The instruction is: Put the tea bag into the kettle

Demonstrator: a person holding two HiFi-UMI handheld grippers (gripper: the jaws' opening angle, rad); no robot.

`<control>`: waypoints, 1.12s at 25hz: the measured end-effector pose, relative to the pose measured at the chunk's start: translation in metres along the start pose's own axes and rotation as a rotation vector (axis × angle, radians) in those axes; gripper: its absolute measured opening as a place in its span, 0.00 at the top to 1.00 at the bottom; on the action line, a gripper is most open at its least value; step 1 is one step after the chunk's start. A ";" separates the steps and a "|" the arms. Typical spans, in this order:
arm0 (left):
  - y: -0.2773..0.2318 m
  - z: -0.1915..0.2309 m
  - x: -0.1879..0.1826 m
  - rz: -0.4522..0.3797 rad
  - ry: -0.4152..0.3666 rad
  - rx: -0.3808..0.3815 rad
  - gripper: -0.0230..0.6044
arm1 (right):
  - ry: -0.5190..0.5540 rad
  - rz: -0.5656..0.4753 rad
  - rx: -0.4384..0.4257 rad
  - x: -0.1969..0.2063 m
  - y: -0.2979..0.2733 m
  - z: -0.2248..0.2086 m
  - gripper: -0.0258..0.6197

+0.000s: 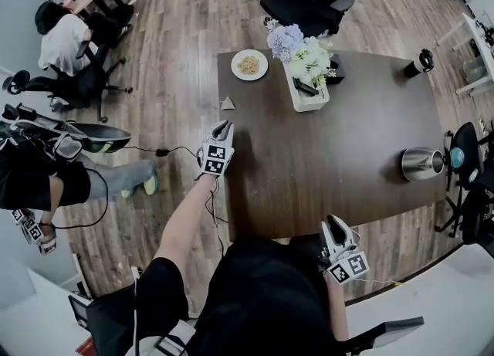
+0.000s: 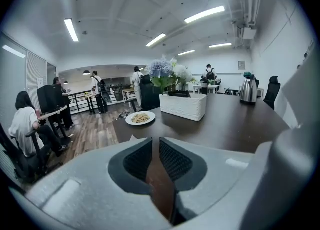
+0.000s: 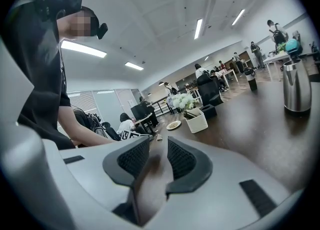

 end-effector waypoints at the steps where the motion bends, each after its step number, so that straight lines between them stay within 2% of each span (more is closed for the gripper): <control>1: -0.004 0.003 0.001 0.006 -0.004 -0.002 0.92 | -0.003 0.002 0.004 0.000 0.000 0.000 0.80; 6: -0.022 0.020 0.009 0.048 0.001 -0.012 0.88 | -0.020 0.022 0.023 0.005 0.004 0.001 0.80; 11: -0.042 0.031 0.033 0.137 0.051 0.028 0.81 | -0.039 0.037 0.031 0.013 0.005 0.001 0.80; 15: -0.049 0.039 0.041 0.189 0.050 0.030 0.75 | -0.053 0.053 0.032 0.020 0.006 0.001 0.80; 23: -0.073 0.060 0.038 0.216 0.037 0.024 0.74 | -0.101 0.061 0.058 0.029 0.009 -0.003 0.80; 28: -0.092 0.065 0.050 0.270 0.103 0.055 0.74 | -0.116 0.066 0.058 0.032 0.007 -0.007 0.80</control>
Point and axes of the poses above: the fingertips, and each gripper's own axes: y backward along the fingers, z to its left, x out of its underside, the point moved 2 cm from there along y, backward along the fingers, and after that the axes turned 10 degrees about -z, right-handed, at the moved point
